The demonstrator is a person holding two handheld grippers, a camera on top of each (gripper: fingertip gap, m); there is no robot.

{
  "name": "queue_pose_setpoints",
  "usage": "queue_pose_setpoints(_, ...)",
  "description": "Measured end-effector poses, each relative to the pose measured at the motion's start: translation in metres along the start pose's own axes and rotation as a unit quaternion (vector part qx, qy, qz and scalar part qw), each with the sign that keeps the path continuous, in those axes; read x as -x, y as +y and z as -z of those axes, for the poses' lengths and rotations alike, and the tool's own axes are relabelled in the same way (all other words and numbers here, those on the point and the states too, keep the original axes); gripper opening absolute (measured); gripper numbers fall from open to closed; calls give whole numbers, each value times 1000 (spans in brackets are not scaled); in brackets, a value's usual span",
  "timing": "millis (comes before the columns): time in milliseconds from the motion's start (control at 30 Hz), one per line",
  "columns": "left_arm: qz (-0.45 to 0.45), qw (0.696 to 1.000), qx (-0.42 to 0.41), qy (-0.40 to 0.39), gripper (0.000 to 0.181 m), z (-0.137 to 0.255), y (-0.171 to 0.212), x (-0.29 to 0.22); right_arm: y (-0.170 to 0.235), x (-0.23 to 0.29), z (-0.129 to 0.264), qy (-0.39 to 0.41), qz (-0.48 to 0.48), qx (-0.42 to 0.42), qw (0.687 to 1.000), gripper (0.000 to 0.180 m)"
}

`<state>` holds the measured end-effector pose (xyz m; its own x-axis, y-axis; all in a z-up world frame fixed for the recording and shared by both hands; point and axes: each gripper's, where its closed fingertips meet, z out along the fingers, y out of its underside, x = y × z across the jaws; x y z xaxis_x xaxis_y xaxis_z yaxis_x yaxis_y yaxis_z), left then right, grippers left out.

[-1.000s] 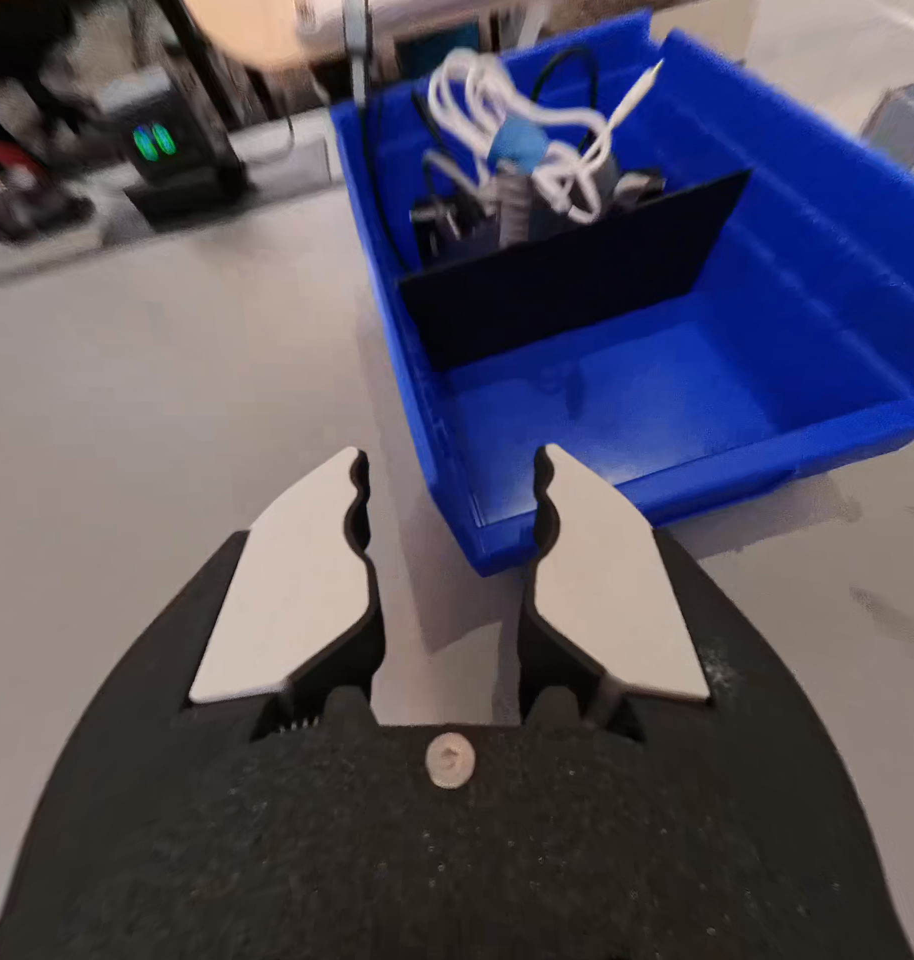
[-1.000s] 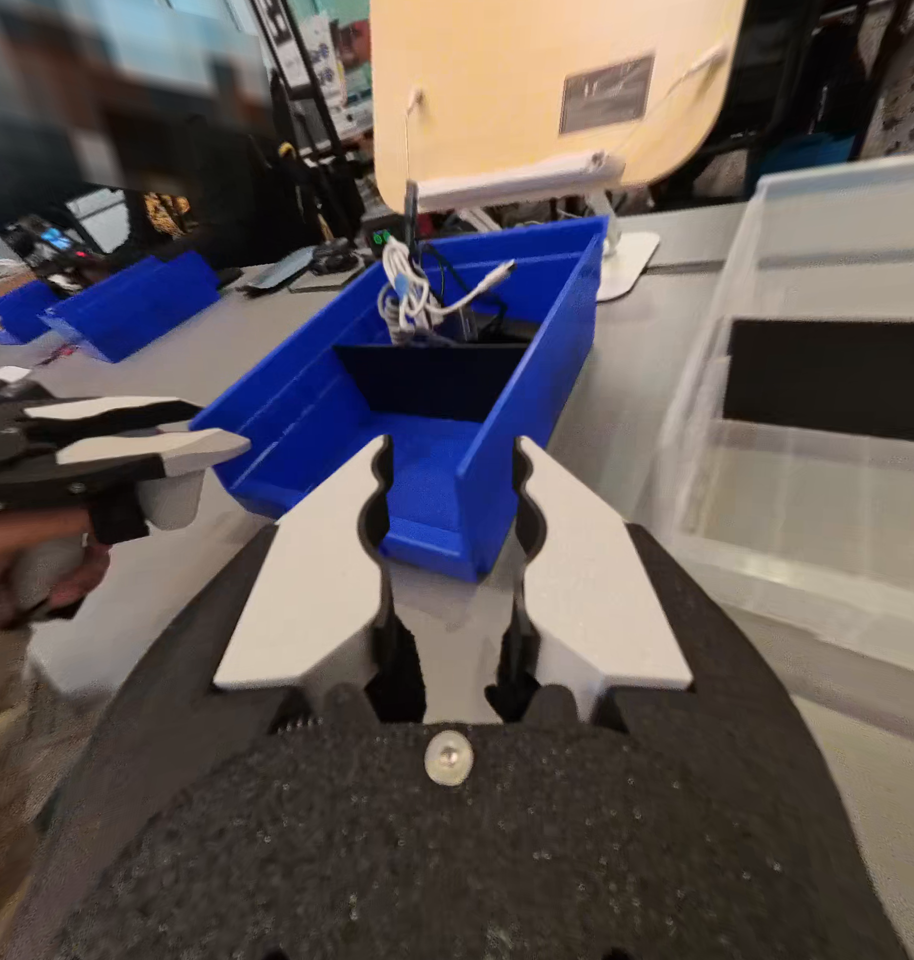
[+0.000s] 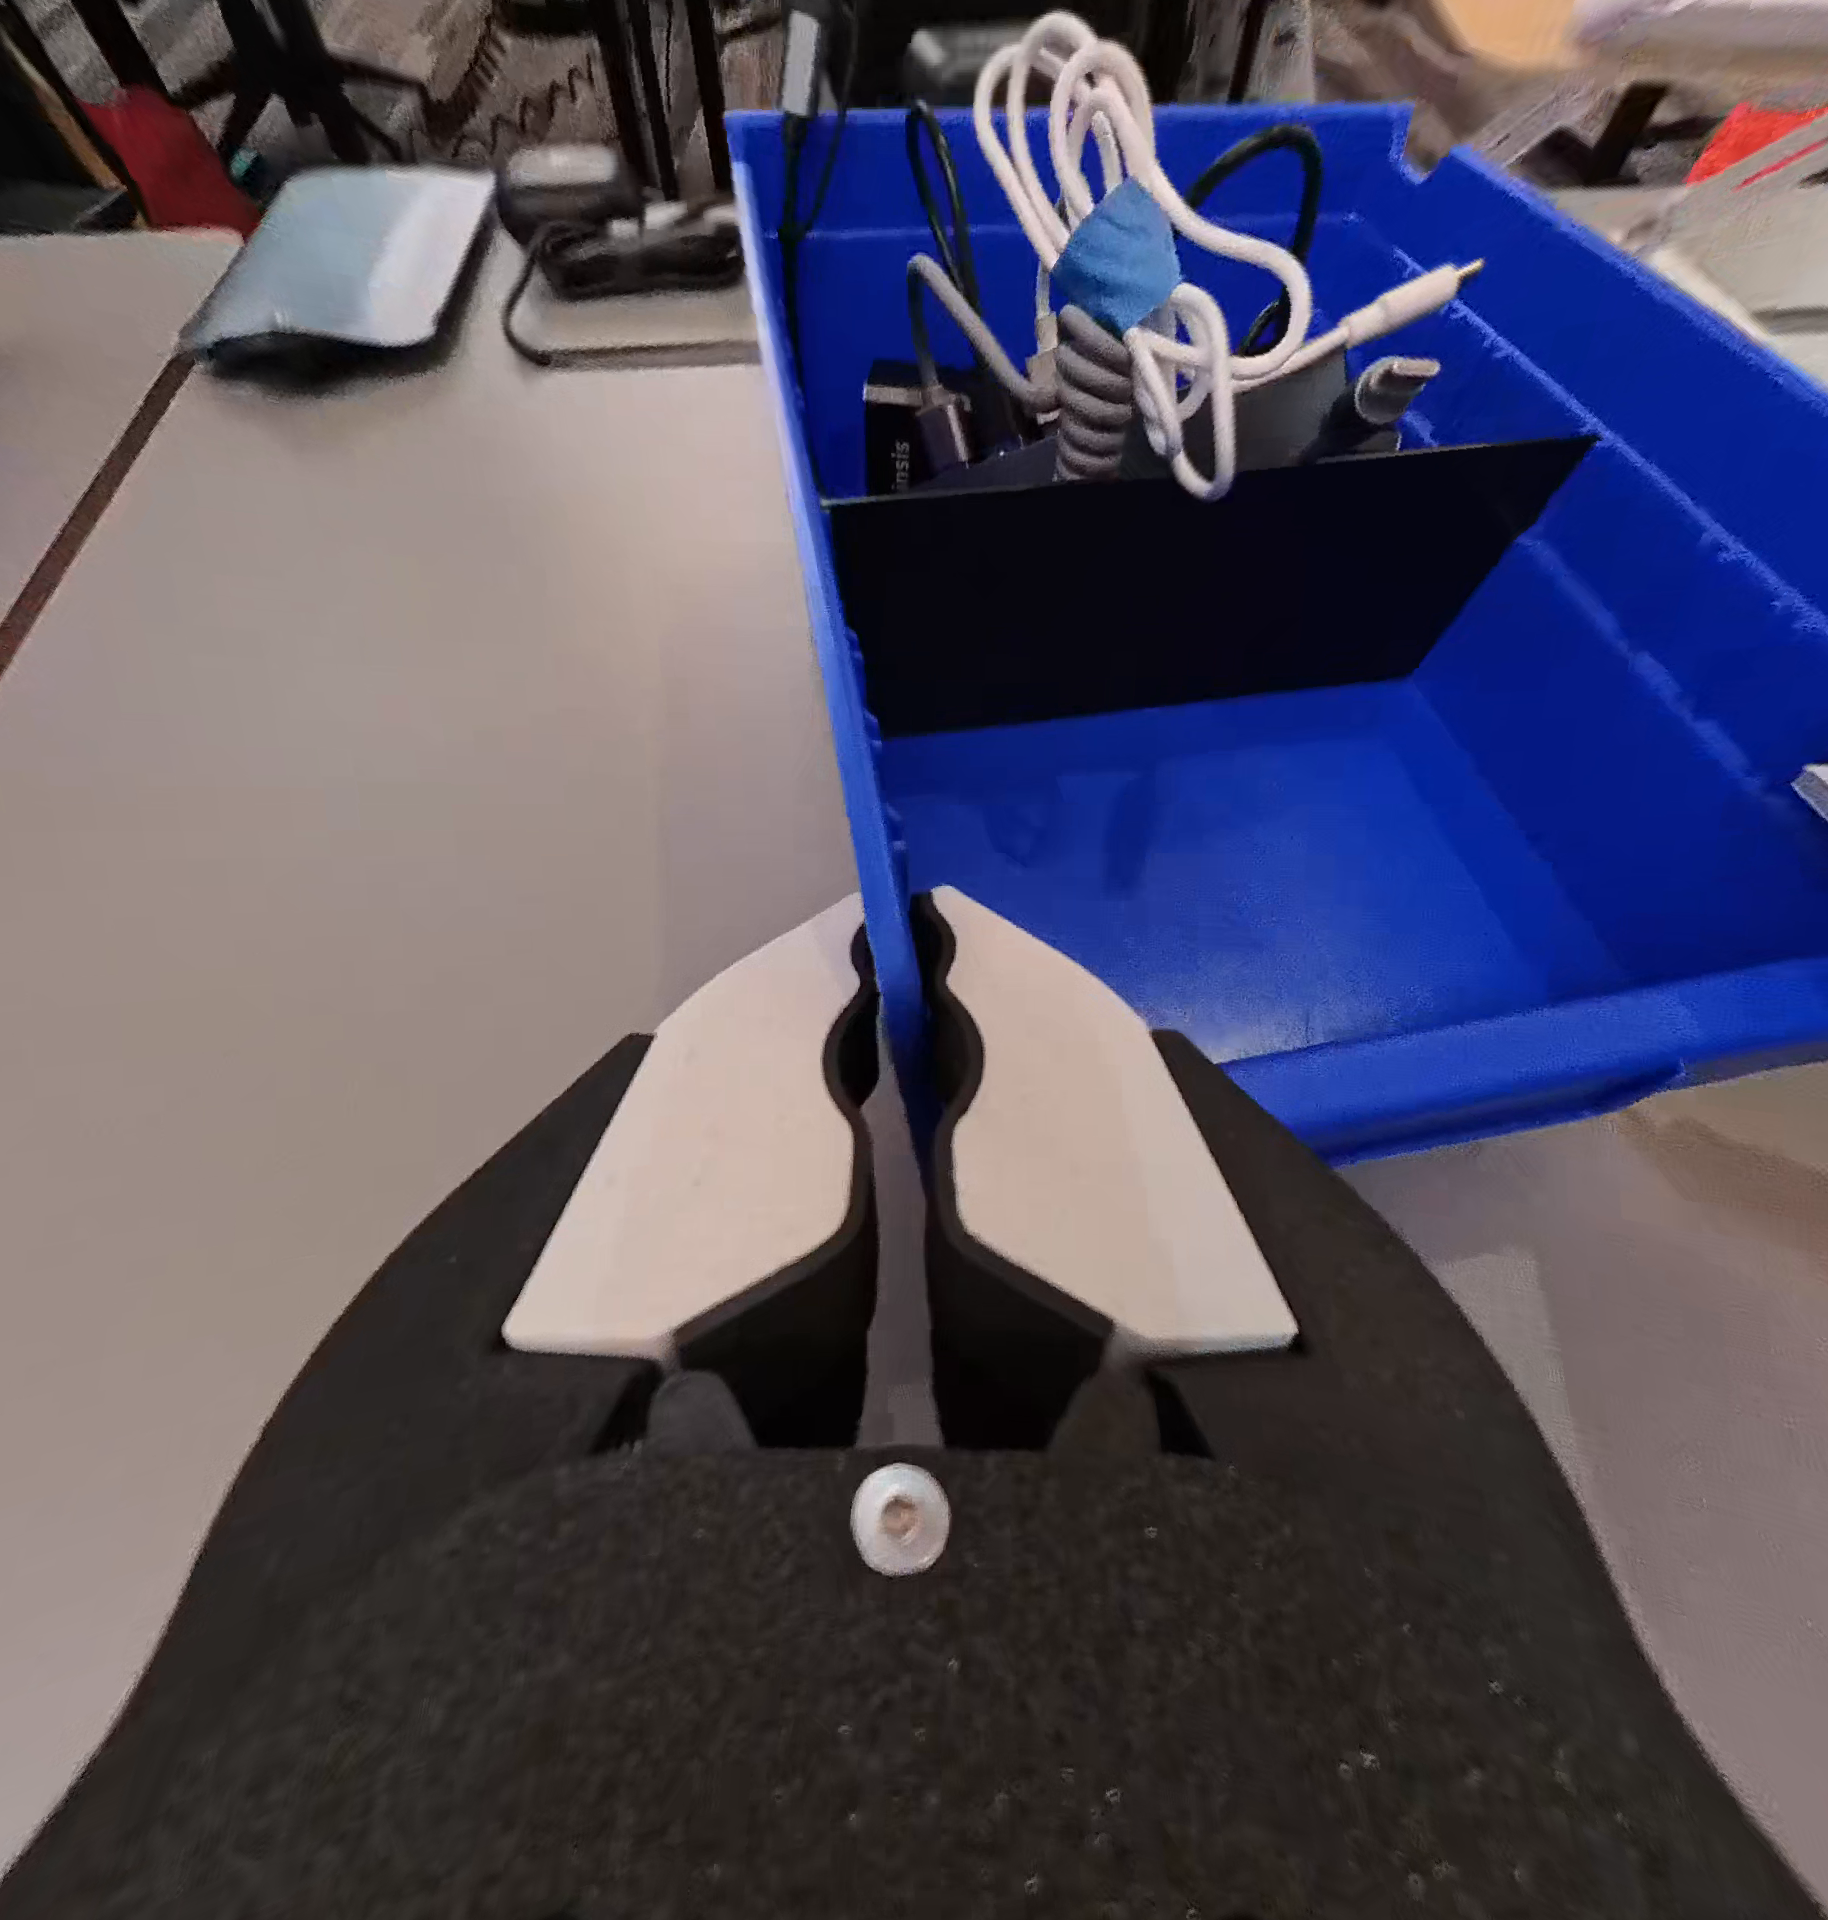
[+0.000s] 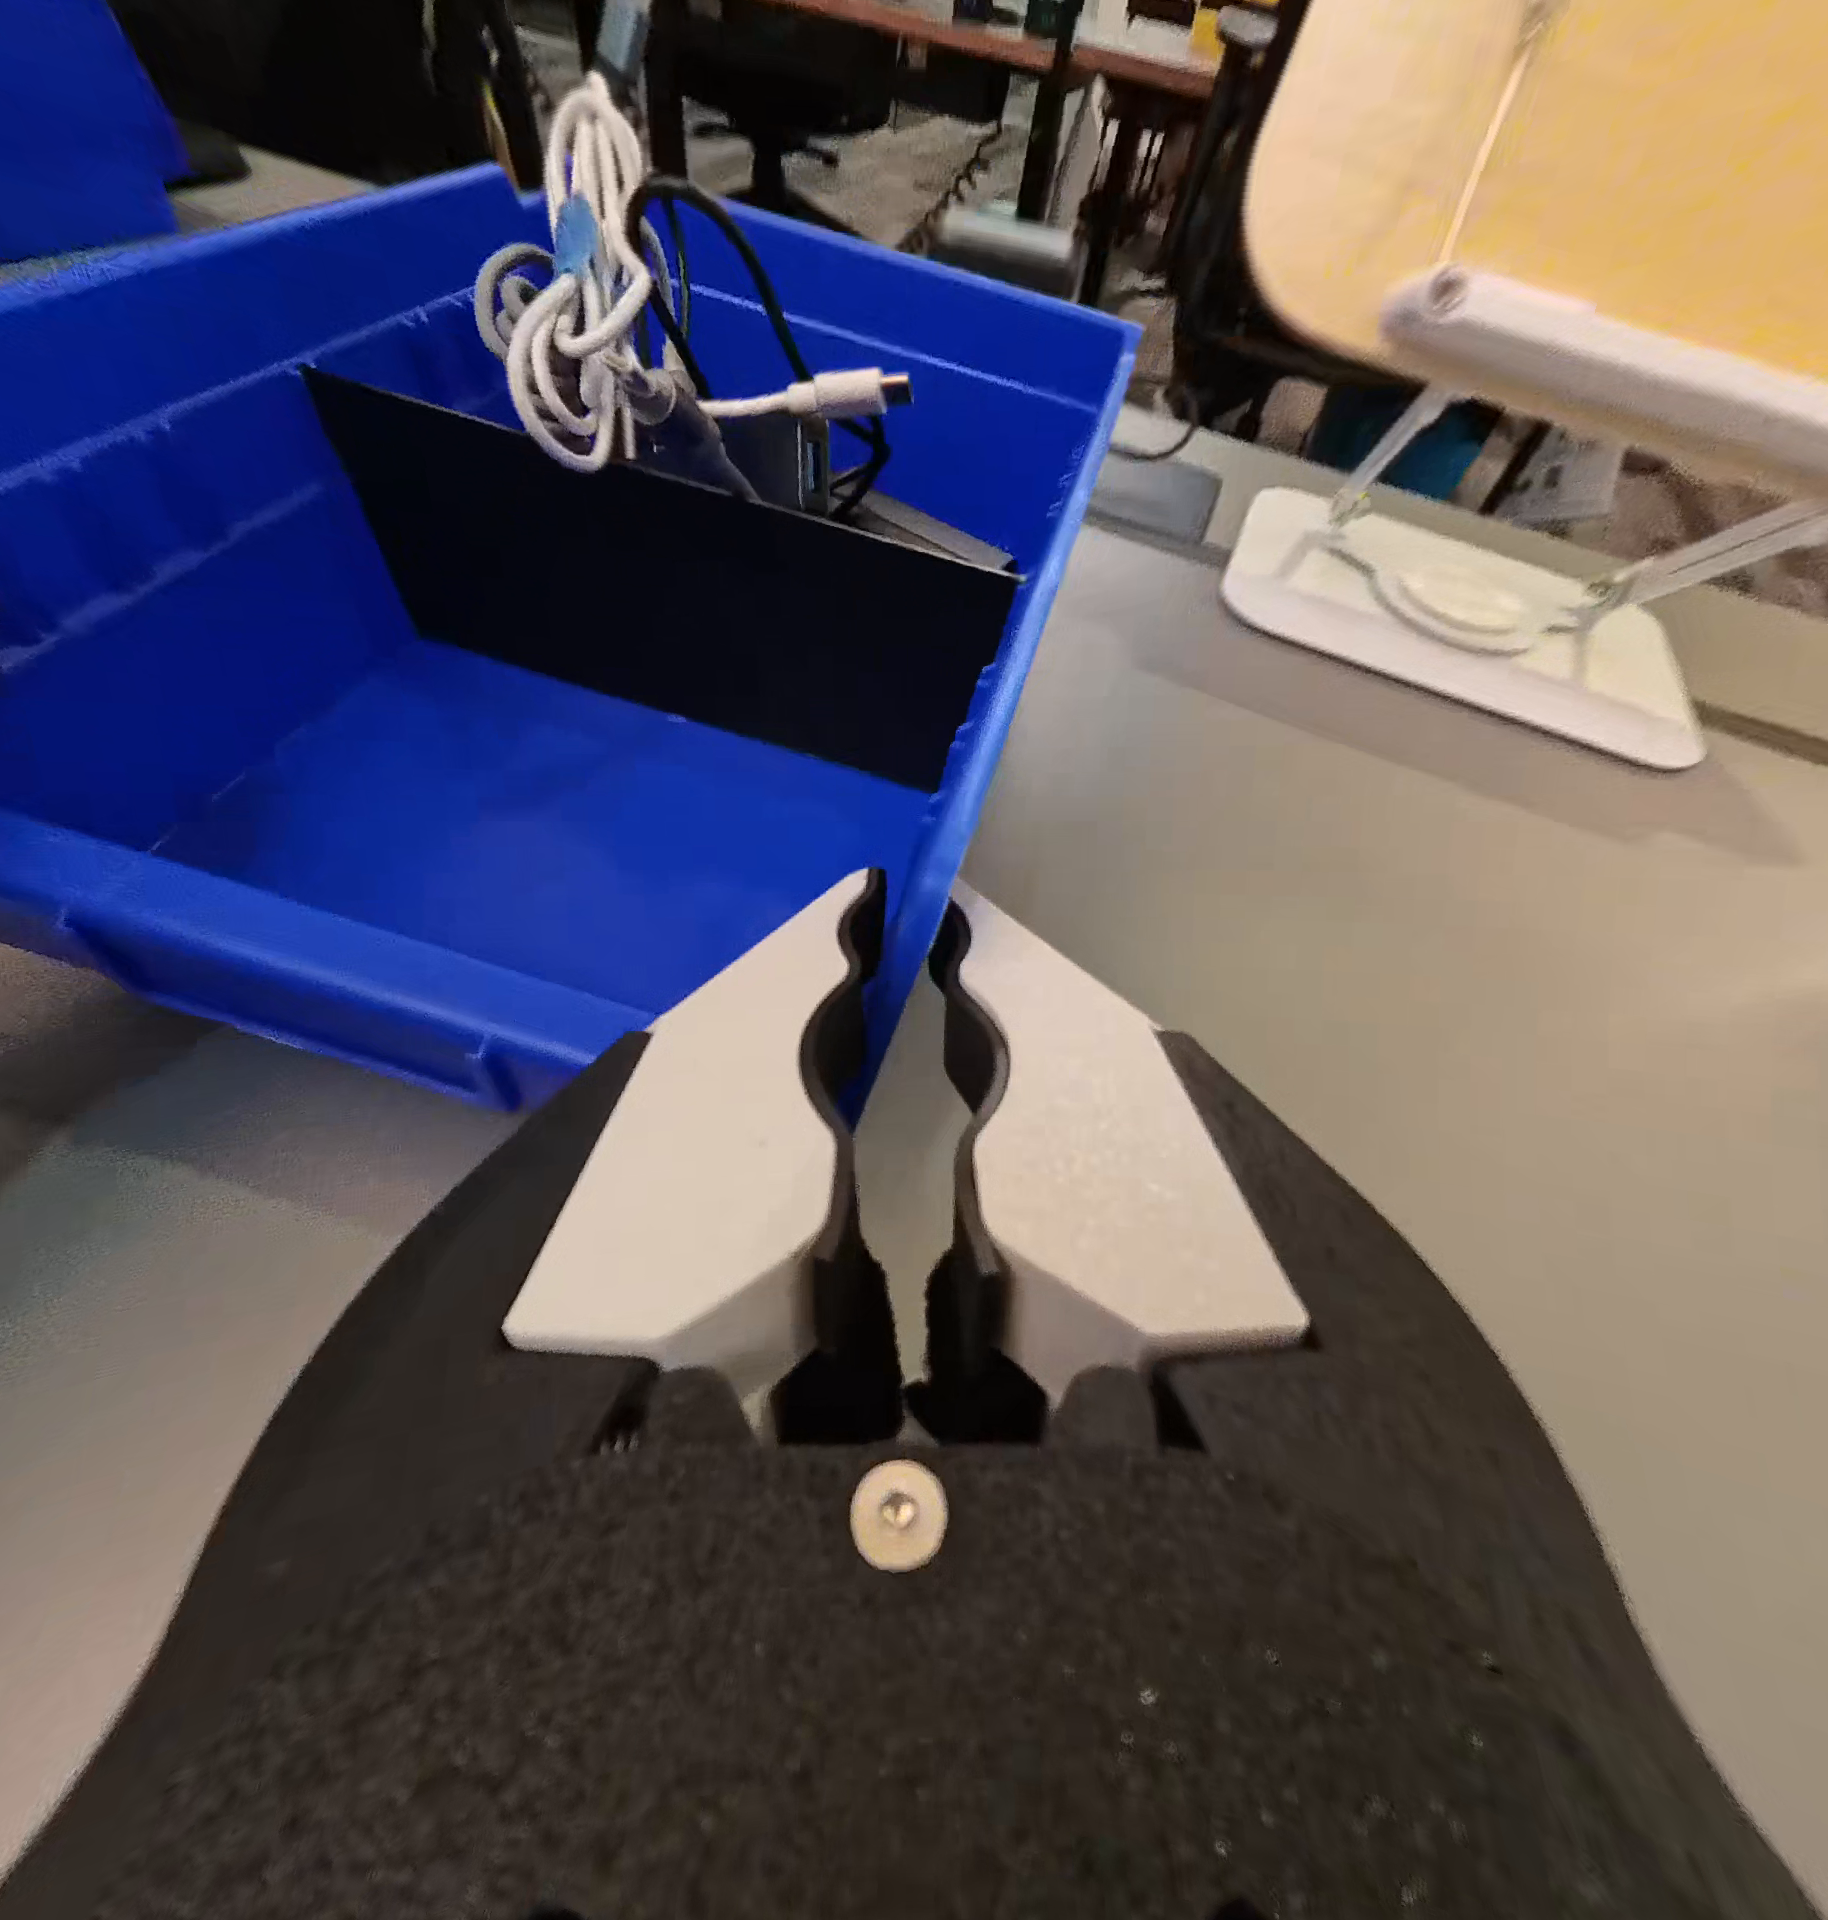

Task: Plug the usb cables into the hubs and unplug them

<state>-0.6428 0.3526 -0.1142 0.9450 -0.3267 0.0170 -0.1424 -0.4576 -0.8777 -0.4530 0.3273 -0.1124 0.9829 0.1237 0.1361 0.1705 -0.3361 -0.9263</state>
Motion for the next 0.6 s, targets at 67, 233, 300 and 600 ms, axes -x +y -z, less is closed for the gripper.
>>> queue_pose_setpoints(67,-5,1000,2,-5,3,-8,8,9,8,10,-7,-7,-12,11,1000,7)
queue_pose_setpoints(233,50,999,-16,13,4,-16,6,15,10,21,-1,-75,-35,0,997,15)
queue_pose_setpoints(300,62,998,-16,5,7,-15,6,18,6,21,18,-147,-39,-22,988,20)
queue_pose_setpoints(600,125,980,-143,-56,31,63,-29,42,62,-135,132,-318,-60,-57,945,41)
